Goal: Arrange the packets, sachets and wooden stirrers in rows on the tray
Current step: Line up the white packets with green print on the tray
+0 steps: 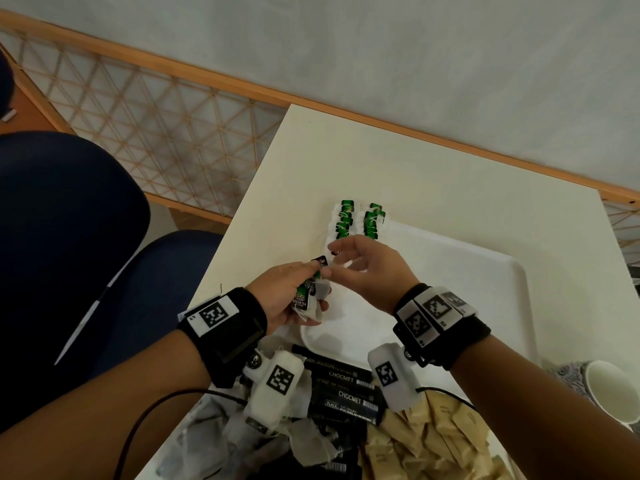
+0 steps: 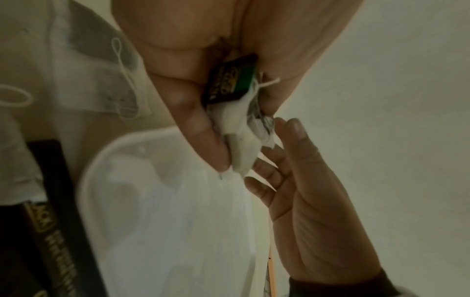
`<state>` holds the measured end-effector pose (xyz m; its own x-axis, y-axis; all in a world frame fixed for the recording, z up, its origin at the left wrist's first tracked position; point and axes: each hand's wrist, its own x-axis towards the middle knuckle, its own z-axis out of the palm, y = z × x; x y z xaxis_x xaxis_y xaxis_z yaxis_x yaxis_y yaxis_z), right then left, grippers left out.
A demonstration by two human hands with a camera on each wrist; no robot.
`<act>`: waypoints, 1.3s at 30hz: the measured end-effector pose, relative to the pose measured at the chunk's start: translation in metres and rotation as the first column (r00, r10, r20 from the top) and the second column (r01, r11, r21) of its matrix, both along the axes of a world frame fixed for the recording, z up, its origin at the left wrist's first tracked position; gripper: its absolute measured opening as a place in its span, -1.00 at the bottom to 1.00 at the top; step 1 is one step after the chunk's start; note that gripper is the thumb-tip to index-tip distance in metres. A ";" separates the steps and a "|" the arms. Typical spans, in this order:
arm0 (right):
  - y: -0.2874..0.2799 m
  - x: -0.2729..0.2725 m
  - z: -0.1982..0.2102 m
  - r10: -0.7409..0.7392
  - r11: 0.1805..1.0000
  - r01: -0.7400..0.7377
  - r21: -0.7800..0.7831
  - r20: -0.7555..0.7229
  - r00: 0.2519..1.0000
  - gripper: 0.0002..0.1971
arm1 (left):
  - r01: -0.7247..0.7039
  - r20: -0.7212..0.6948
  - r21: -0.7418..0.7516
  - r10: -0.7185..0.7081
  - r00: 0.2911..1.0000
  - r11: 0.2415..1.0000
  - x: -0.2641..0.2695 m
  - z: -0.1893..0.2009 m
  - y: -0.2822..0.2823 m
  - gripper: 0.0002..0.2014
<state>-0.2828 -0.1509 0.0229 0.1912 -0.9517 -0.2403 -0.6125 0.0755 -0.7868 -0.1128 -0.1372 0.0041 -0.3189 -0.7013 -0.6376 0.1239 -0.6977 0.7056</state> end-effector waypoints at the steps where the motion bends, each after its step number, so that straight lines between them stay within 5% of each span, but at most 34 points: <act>1: 0.001 -0.002 -0.001 0.031 0.998 -0.034 -0.054 -0.052 0.998 -0.59 | -0.004 -0.002 0.006 0.004 1.000 1.000 0.000 0.000 -0.001 -0.69; 7: 0.008 -0.004 -0.008 0.247 0.923 -0.311 -0.228 -0.269 0.931 -0.70 | 0.061 -0.006 0.062 -0.061 0.998 0.996 0.000 0.000 -0.002 -0.54; 12: 0.004 -0.003 -0.002 0.175 0.964 -0.206 -0.169 -0.180 0.968 -0.87 | 0.093 -0.040 0.097 -0.090 0.995 0.991 0.001 -0.003 0.000 -0.50; 17: -0.002 -0.009 0.002 0.086 0.932 -0.191 -0.307 -0.324 0.942 -0.85 | 0.015 0.007 0.039 -0.015 1.000 0.999 0.004 -0.005 0.000 -0.69; 21: -0.002 -0.011 0.012 0.198 0.919 -0.291 -0.267 -0.326 0.924 -0.81 | -0.025 0.114 -0.112 0.038 0.993 0.993 0.009 -0.005 -0.002 -0.78; 23: 0.000 -0.011 0.014 0.288 0.890 -0.377 -0.257 -0.325 0.901 -0.82 | 0.033 0.142 -0.211 -0.002 0.990 0.977 0.010 -0.001 -0.002 -0.90; 27: 0.000 -0.010 0.012 0.353 0.853 -0.447 -0.268 -0.333 0.874 -0.79 | 0.294 0.213 -0.327 -0.233 0.949 0.898 0.009 0.002 -0.002 -0.58; 33: -0.002 -0.011 0.011 0.342 0.892 -0.378 -0.247 -0.178 0.923 -0.69 | 0.315 0.231 -0.337 -0.246 0.941 0.887 0.006 -0.003 0.000 -0.89; 39: 0.002 -0.011 0.016 0.165 0.983 -0.172 -0.058 -0.119 0.979 -0.80 | 0.176 0.230 -0.304 -0.107 0.967 0.936 0.004 -0.009 -0.004 -0.92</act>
